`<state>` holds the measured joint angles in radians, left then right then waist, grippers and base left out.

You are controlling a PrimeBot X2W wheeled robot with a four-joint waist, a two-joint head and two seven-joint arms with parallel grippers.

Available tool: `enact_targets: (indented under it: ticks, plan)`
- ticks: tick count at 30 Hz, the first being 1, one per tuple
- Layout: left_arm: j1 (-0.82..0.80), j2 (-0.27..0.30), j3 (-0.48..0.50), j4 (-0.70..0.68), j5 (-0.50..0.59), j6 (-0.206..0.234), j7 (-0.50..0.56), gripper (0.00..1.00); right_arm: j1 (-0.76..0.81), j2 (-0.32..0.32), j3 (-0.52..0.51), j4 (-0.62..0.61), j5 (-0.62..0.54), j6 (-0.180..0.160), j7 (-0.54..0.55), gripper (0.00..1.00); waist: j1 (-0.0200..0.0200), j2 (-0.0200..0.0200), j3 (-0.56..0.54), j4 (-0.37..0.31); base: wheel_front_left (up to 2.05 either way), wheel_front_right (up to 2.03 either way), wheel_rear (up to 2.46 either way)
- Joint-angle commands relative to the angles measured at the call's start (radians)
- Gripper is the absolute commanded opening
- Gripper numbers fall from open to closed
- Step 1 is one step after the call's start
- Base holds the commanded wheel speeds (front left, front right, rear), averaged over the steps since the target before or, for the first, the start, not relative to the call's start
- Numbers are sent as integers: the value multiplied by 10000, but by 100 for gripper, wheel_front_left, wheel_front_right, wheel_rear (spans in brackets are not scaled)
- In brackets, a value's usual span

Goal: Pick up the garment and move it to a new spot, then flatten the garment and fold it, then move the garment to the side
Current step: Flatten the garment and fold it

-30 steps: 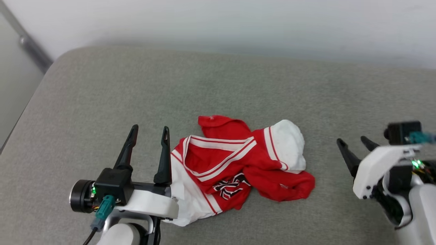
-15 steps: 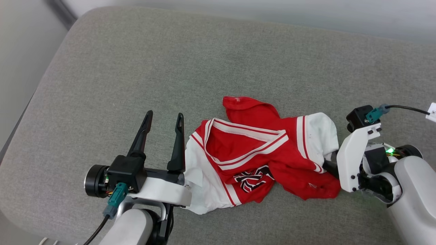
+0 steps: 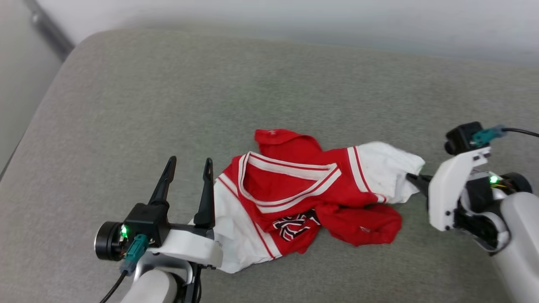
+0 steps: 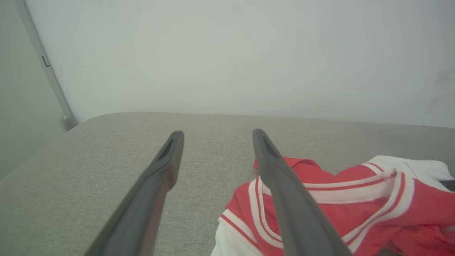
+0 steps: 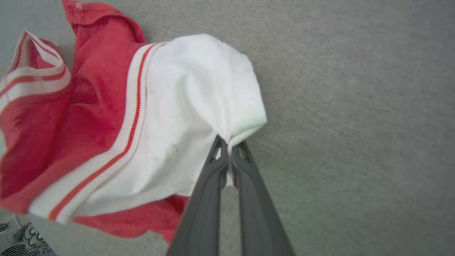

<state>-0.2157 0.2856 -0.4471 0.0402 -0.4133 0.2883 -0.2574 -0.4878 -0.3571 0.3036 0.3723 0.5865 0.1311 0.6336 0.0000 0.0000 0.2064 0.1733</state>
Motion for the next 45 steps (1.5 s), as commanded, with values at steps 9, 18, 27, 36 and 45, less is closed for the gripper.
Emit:
enact_targets:
  ticks: [9,18,27,36,45]
  plan:
    - [539,329,155,167,-299,85,273,100,2268,-154,-2321,-887,-529,-7,-162,0,0,0,-580,-1325,0,0,0]
    - [672,430,168,216,-466,59,413,100,4085,991,-3658,-647,-1196,-5,-860,100,0,0,-669,-1490,0,0,0]
    - [1053,799,426,187,-767,154,685,100,4339,1427,-4020,-1556,-1842,-5,-4259,100,0,0,-1186,-1586,0,0,0]
    - [625,1712,843,122,-1720,-358,2503,100,4549,1945,-3519,-3264,-2838,-5,-6086,100,0,0,-1321,-2003,0,0,0]
    - [173,2534,236,678,-3068,-1224,6310,100,4574,2210,-2927,-4545,-2888,-5,-6171,100,0,0,-394,-2634,0,0,0]
